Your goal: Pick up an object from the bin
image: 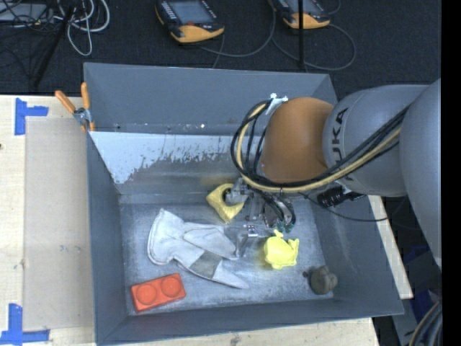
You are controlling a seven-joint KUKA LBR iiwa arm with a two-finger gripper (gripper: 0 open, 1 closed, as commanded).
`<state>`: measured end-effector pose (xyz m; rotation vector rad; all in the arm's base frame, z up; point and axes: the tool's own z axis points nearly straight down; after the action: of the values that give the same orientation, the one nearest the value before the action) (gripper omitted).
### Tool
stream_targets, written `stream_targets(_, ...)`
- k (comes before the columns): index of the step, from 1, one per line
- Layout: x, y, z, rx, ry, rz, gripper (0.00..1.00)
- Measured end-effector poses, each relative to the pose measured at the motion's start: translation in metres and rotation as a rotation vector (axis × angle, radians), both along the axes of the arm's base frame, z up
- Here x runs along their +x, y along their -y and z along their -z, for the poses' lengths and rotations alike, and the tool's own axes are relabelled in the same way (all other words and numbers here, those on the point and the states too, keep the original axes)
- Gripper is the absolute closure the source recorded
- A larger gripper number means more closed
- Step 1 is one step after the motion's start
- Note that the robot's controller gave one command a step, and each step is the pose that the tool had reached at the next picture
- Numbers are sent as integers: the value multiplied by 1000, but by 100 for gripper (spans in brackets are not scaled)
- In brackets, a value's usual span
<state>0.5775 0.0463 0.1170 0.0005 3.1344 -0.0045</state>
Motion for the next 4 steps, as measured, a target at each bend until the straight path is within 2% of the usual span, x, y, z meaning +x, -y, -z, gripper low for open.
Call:
stream_targets(1, 29, 60, -34, 3, -6, -122, 0)
stream_targets(2, -23, 7, 28, -2, 10, -113, 0)
stream_targets(3, -31, -3, 40, 2, -2, -122, 100)
stream_targets(4, -31, -3, 40, 2, -3, -122, 100)
